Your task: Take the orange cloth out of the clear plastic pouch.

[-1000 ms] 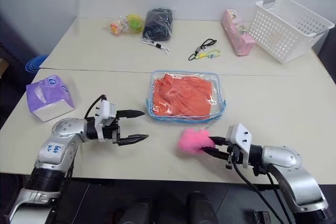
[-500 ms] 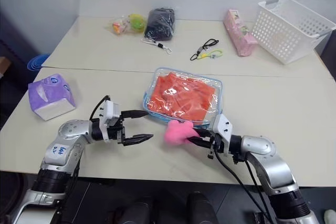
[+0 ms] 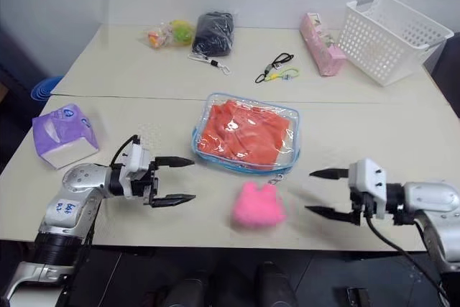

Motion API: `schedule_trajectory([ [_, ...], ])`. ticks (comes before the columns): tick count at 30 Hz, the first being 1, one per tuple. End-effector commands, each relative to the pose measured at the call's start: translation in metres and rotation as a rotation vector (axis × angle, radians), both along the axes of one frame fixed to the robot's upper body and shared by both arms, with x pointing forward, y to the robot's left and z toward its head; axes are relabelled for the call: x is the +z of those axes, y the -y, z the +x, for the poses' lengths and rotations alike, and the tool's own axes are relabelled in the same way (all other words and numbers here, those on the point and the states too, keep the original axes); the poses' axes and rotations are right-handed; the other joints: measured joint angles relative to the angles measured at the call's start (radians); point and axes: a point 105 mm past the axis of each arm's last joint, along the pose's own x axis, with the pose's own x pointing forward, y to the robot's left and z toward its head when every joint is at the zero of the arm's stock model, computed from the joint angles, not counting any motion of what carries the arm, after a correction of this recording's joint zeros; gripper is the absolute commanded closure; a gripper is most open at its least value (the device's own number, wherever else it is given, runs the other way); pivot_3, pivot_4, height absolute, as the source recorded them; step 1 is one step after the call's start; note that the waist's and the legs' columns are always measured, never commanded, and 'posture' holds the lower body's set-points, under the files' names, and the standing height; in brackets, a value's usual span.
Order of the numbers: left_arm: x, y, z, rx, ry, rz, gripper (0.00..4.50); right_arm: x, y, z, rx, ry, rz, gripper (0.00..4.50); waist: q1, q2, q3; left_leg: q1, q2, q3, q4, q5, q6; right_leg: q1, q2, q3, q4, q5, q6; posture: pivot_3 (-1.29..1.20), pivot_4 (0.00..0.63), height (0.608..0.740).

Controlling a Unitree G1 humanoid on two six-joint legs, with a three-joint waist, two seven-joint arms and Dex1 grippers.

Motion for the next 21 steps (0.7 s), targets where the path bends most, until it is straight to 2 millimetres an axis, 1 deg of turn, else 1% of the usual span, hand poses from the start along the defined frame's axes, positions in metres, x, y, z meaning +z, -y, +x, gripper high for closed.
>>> schedule_trajectory([
  [1,0.017,0.010,-0.014,-0.116,0.022,-0.052,0.00,-0.004,0.005,0.025,0.021,0.179,-0.118,0.62,-0.007,0.000,0.000,0.000,0.000,0.000,0.000,0.000,0.000,0.000,0.000,0.000,0.000,0.000,0.000,0.00,0.150,0.740],
  [3,0.024,0.015,-0.016,-0.139,0.056,-0.076,0.00,-0.004,-0.002,0.039,0.049,0.253,-0.148,0.62,-0.009,0.000,0.000,0.000,0.000,0.000,0.000,0.001,-0.002,0.000,0.000,0.000,0.000,0.000,0.000,0.00,0.150,0.740],
  [5,0.026,0.020,-0.018,-0.162,0.067,-0.082,0.00,-0.005,-0.010,0.054,0.080,0.342,-0.203,0.62,-0.012,0.000,0.000,-0.001,0.000,0.000,0.000,0.003,-0.006,-0.001,0.000,0.000,0.000,0.000,0.000,0.00,0.150,0.740],
  [8,0.022,0.025,-0.022,-0.193,0.065,-0.068,0.00,-0.008,-0.022,0.065,0.130,0.380,-0.227,0.62,-0.012,0.001,0.001,-0.001,0.000,0.001,0.000,0.003,-0.006,-0.003,0.000,0.000,0.002,0.000,0.000,0.00,0.150,0.740],
  [11,0.014,0.031,-0.019,-0.182,0.091,-0.032,0.00,-0.008,-0.032,0.075,0.169,0.411,-0.247,0.62,-0.012,0.002,0.001,-0.002,0.000,0.001,0.001,0.003,-0.006,-0.003,0.000,0.000,0.003,0.000,0.000,0.00,0.150,0.740],
  [12,0.010,0.033,-0.017,-0.172,0.102,-0.012,0.00,-0.009,-0.034,0.078,0.168,0.408,-0.251,1.02,-0.011,0.002,0.001,-0.002,0.000,0.002,0.001,0.003,-0.006,-0.003,0.000,0.000,0.002,0.000,0.000,0.00,0.150,0.740],
  [13,0.006,0.036,-0.014,-0.166,0.111,0.006,0.00,-0.008,-0.036,0.082,0.165,0.417,-0.258,1.26,-0.010,0.002,0.001,-0.002,0.000,0.001,0.002,0.003,-0.006,-0.003,0.000,0.000,0.003,0.000,0.000,0.00,0.150,0.740],
  [14,0.005,0.041,-0.012,-0.157,0.109,0.006,0.00,-0.009,-0.036,0.084,0.164,0.411,-0.266,1.60,-0.009,0.002,0.001,-0.002,0.000,0.001,0.002,0.003,-0.006,-0.003,0.000,0.000,0.003,0.000,0.000,0.00,0.150,0.740],
  [17,0.002,0.063,-0.005,-0.151,0.120,-0.001,0.00,-0.010,-0.039,0.086,0.181,0.410,-0.274,2.66,-0.007,0.002,0.001,-0.002,0.000,0.001,0.003,0.003,-0.006,-0.003,0.000,0.000,0.003,0.000,0.000,0.00,0.150,0.740],
  [18,0.001,0.071,-0.004,-0.158,0.131,0.003,0.00,-0.011,-0.039,0.086,0.186,0.407,-0.276,2.96,-0.007,0.002,0.001,-0.003,0.000,0.001,0.003,0.003,-0.006,-0.003,0.000,0.000,0.003,0.000,0.000,0.00,0.150,0.740],
  [21,-0.006,0.089,0.007,-0.133,0.153,0.015,0.00,-0.013,-0.037,0.086,0.183,0.391,-0.277,4.09,-0.009,0.002,0.001,-0.003,0.000,0.001,0.004,0.003,-0.006,-0.003,0.000,0.000,0.004,0.000,0.000,0.00,0.150,0.740],
])
